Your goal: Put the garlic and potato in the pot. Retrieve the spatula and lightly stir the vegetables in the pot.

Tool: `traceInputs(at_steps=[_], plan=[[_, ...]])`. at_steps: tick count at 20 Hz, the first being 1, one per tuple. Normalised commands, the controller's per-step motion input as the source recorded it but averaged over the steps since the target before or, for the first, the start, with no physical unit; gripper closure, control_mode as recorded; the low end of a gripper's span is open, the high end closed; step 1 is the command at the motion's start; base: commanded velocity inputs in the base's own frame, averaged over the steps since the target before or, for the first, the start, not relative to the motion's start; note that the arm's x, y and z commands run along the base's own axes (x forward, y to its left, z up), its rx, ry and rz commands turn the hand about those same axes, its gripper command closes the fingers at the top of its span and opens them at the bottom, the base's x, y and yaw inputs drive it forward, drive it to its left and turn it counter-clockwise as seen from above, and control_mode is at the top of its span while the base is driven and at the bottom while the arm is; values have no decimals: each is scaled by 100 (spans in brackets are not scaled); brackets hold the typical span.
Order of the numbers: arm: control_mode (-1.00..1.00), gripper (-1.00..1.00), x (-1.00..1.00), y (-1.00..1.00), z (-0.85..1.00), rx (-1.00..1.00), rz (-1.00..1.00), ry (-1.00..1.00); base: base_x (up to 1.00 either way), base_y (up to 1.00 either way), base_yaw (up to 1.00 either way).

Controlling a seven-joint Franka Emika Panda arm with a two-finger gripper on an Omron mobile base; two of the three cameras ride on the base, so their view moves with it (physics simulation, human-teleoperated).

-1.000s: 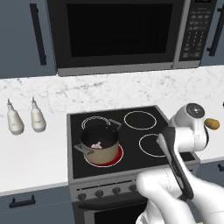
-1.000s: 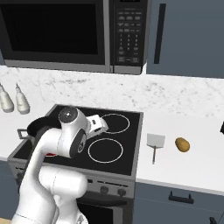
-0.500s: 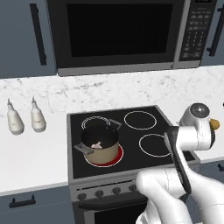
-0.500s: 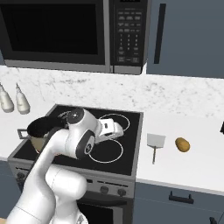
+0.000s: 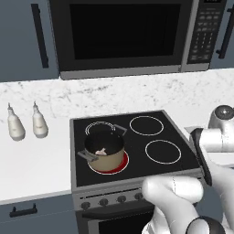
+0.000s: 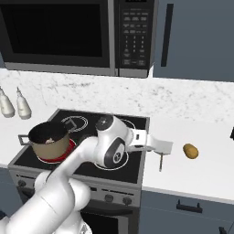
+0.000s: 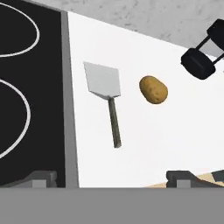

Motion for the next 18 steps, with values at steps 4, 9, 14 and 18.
traceInputs(at_steps=[4, 9, 14, 18], plan=[[-100, -100, 7, -100, 36, 14, -20, 0, 0, 0, 0], [-100, -100, 21, -100, 20, 21, -12, 0, 0, 0, 0], [-100, -100, 56, -84, -10, 16, 3, 4, 0, 0, 0], [-100, -100, 81, -41, -44, 4, 9, 10, 0, 0, 0]])
